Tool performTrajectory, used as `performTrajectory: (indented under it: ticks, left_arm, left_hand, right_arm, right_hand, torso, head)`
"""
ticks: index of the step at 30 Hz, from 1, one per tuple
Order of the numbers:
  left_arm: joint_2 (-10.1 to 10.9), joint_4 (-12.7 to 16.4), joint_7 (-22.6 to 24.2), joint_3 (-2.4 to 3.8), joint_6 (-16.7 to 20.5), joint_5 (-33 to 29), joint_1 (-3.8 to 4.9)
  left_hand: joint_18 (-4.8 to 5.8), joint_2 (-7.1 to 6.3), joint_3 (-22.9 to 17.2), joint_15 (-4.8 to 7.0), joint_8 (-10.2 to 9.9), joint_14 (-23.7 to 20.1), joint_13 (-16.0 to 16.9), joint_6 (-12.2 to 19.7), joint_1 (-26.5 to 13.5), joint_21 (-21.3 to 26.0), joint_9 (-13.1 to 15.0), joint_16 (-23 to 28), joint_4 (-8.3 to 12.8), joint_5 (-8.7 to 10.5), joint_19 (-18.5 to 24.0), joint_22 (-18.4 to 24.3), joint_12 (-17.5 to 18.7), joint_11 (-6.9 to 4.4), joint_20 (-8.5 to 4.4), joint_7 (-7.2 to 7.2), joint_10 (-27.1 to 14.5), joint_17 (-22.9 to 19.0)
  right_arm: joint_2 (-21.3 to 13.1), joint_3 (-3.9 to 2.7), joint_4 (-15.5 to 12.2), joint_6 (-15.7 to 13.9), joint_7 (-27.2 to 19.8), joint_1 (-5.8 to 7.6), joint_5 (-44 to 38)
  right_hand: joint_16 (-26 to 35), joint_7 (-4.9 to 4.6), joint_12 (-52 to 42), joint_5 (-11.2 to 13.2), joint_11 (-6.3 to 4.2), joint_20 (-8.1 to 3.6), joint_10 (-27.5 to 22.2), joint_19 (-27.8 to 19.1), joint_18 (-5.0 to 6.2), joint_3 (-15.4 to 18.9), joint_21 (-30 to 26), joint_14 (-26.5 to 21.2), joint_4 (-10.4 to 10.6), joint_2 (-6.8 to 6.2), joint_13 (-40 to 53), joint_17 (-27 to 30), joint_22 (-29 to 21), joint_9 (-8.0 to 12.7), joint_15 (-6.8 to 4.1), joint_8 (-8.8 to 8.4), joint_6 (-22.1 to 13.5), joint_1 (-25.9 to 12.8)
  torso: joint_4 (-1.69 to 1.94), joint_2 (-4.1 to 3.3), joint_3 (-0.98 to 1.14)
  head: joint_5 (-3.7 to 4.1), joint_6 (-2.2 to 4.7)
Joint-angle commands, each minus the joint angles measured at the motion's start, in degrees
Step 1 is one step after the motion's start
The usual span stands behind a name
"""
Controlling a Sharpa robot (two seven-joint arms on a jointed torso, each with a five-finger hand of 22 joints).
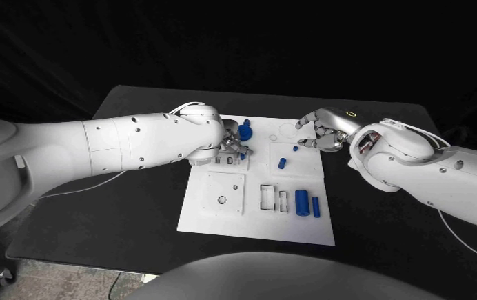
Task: Assemble the parts on the task board
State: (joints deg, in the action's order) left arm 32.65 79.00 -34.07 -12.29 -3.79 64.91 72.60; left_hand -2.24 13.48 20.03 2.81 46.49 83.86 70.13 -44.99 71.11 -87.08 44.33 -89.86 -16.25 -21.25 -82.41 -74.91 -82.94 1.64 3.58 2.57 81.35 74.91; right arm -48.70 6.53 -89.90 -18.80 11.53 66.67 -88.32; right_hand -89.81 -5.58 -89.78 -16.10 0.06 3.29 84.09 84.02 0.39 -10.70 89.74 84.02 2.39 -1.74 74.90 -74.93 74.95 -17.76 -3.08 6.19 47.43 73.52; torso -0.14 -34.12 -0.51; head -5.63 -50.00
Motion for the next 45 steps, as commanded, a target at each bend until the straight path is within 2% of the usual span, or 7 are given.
performTrajectory:
  ticks: [1, 9, 13, 24, 34, 40, 45]
  left_arm:
    - [-0.25, -0.05, 0.81, 0.05, -0.65, 0.27, -0.11]
    - [-0.30, -0.40, 0.53, 0.06, -0.96, 0.27, -0.30]
    - [-0.20, -0.39, 1.57, 0.06, -0.01, 0.27, -0.39]
    - [0.63, 0.34, 3.91, 0.06, 2.69, 0.27, -0.49]
    - [3.40, 2.38, 4.25, 0.05, 4.89, 0.28, -0.57]
    - [5.20, 3.76, 3.86, 0.03, 5.53, 0.28, -0.71]
    - [6.32, 4.76, 3.15, 0.01, 6.14, 1.26, -0.92]
  left_hand:
    - [0.07, -0.24, -0.37, 0.00, -0.49, 6.14, 19.87, -0.50, 0.67, 0.36, 0.21, -0.14, 0.05, -0.51, 0.62, -6.99, -7.06, -2.26, 0.03, 0.05, 8.65, 15.09]
    - [-0.01, -0.89, -1.47, 0.21, -1.61, 6.14, 19.87, -0.95, 2.35, 0.56, 1.34, -0.14, 0.05, -4.83, 0.81, -6.88, -7.06, -2.49, -0.07, -0.25, 8.65, 15.09]
    - [0.09, -1.57, -3.20, 0.57, -1.59, 6.14, 19.87, -1.72, 4.68, 0.45, 2.67, -0.14, 0.45, -9.13, 0.33, -7.38, -7.06, -2.97, -0.38, -0.85, 8.65, 15.09]
    - [0.12, -5.95, -12.00, 1.45, -2.17, 6.14, 19.87, -1.86, 8.90, 0.60, 6.05, -0.14, -0.31, -14.74, 0.14, -7.68, -7.06, -3.79, -1.32, -1.57, 8.65, 15.09]
    - [0.06, -11.79, -24.61, 1.53, -3.85, 6.14, 19.87, -2.50, 5.31, 1.03, 8.84, -0.14, -0.44, -14.71, 0.35, -7.72, -7.06, -3.60, -1.28, -1.37, 8.65, 15.09]
    - [-0.03, -15.72, -35.11, 1.24, -5.16, 6.14, 19.87, -2.82, 2.59, 1.38, 10.40, -0.14, -0.06, -12.24, 0.57, -7.70, -7.06, -3.47, -1.19, -1.19, 8.65, 15.09]
    - [-0.10, -17.01, -38.60, 1.06, -6.16, 6.14, 19.87, -2.48, 1.08, 1.63, 10.84, -0.14, 0.17, -11.36, 0.84, -7.56, -7.06, -3.33, -1.02, -0.91, 8.65, 15.09]
  right_arm:
    - [-0.01, 0.00, 0.07, 0.85, 0.26, -0.04, -0.04]
    - [0.02, 0.00, 0.50, 0.86, 0.29, -0.13, 0.39]
    - [0.07, 0.00, 0.72, 0.89, 0.31, -0.28, 0.55]
    - [0.17, 0.00, 1.27, 0.80, 0.34, -0.70, 1.04]
    - [-0.04, 0.00, 1.56, 0.54, 0.27, -1.13, 1.40]
    - [-0.11, 0.00, 1.75, 0.41, 0.22, -1.32, 1.66]
    - [-0.16, 0.00, 1.83, 0.24, 0.19, -1.44, 1.71]
  right_hand:
    - [-0.19, 0.12, -0.22, -0.42, 0.37, 0.37, 5.91, 5.98, -0.39, -0.23, 0.26, 5.98, 0.11, 0.65, 15.10, -15.07, 15.05, 0.08, 0.30, -0.22, 0.07, -0.18]
    - [-0.19, 0.05, -0.22, -0.80, 0.42, 0.39, 5.91, 5.98, -0.39, -0.50, 0.26, 5.98, 0.07, 0.93, 15.10, -15.07, 15.05, 0.20, 0.34, -0.24, 0.20, 0.00]
    - [-0.19, 0.02, -0.22, -1.10, 0.45, 0.40, 5.91, 5.98, -0.39, -0.67, 0.26, 5.98, 0.02, 1.08, 15.10, -15.07, 15.05, 0.28, 0.36, -0.27, 0.26, 0.13]
    - [-0.19, -0.11, -0.22, -2.47, 0.56, 0.48, 5.91, 5.98, -0.39, -1.44, 0.26, 5.98, -0.34, 1.48, 15.10, -15.07, 15.05, 0.66, 0.46, -0.44, 0.41, 0.69]
    - [-0.19, -0.14, -0.22, -2.76, 0.57, 0.49, 5.91, 5.98, -0.39, -1.58, 0.26, 5.98, -0.41, 1.52, 15.10, -15.07, 15.05, 0.74, 0.48, -0.49, 0.41, 0.78]
    - [-0.19, -0.16, -0.22, -2.97, 0.60, 0.51, 5.91, 5.98, -0.39, -1.72, 0.26, 5.98, -0.51, 1.53, 15.10, -15.07, 15.05, 0.83, 0.49, -0.57, 0.35, 0.88]
    - [-0.19, -0.16, -0.22, -3.01, 0.60, 0.51, 5.91, 5.98, -0.39, -1.75, 0.26, 5.98, -0.54, 1.51, 15.10, -15.07, 15.05, 0.86, 0.50, -0.61, 0.29, 0.91]
  torso:
    - [-0.01, 0.04, 0.01]
    - [-0.03, 0.10, 0.05]
    - [0.03, 0.13, 0.06]
    - [-0.03, 0.12, 0.06]
    - [0.10, 0.13, 0.07]
    - [0.15, 0.13, 0.08]
    - [0.12, 0.12, 0.05]
  head:
    - [0.02, 0.00]
    - [0.05, 0.00]
    - [0.20, 0.00]
    - [0.01, 0.00]
    - [-0.14, 0.00]
    - [-0.39, 0.00]
    - [-0.64, 0.00]
